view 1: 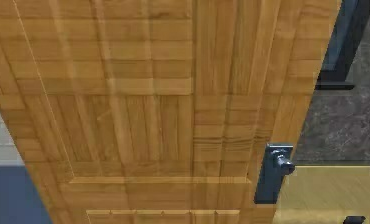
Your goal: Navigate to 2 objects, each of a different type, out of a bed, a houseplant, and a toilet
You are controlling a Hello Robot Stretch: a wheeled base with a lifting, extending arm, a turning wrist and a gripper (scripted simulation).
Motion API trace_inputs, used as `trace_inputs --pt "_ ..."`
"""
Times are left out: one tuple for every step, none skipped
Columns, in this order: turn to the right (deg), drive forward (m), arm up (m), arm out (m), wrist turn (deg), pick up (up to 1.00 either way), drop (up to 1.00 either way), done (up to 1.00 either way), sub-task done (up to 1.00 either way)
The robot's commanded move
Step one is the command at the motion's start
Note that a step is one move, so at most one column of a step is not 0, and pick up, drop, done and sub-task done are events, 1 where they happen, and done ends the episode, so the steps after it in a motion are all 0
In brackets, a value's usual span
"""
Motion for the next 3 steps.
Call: trace_inputs --pt "-45.0 0.0 0.0 0.0 0.0 0.0 0.0 0.0 0.0" --pt "-33.0 0.0 0.0 0.0 0.0 0.0 0.0 0.0 0.0" --pt "0.0 0.75 0.0 0.0 0.0 0.0 0.0 0.0 0.0"
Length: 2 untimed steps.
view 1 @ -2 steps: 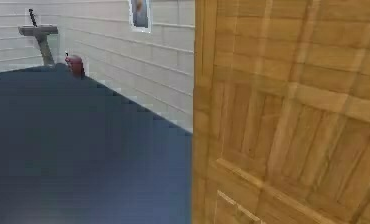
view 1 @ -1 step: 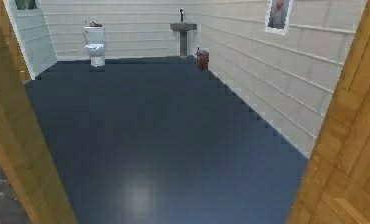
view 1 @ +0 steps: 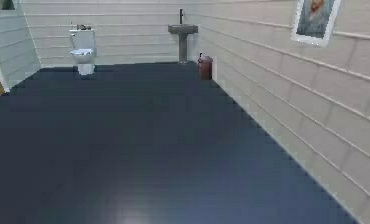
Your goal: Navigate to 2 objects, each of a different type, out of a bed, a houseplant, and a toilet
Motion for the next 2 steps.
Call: trace_inputs --pt "-24.0 0.0 0.0 0.0 0.0 0.0 0.0 0.0 0.0" --pt "0.0 1.0 0.0 0.0 0.0 0.0 0.0 0.0 0.0"
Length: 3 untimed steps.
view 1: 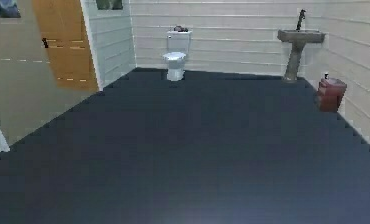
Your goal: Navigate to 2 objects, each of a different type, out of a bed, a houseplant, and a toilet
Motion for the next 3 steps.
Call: trace_inputs --pt "0.0 1.0 0.0 0.0 0.0 0.0 0.0 0.0 0.0" --pt "0.0 1.0 0.0 0.0 0.0 0.0 0.0 0.0 0.0" --pt "-3.0 0.0 0.0 0.0 0.0 0.0 0.0 0.0 0.0"
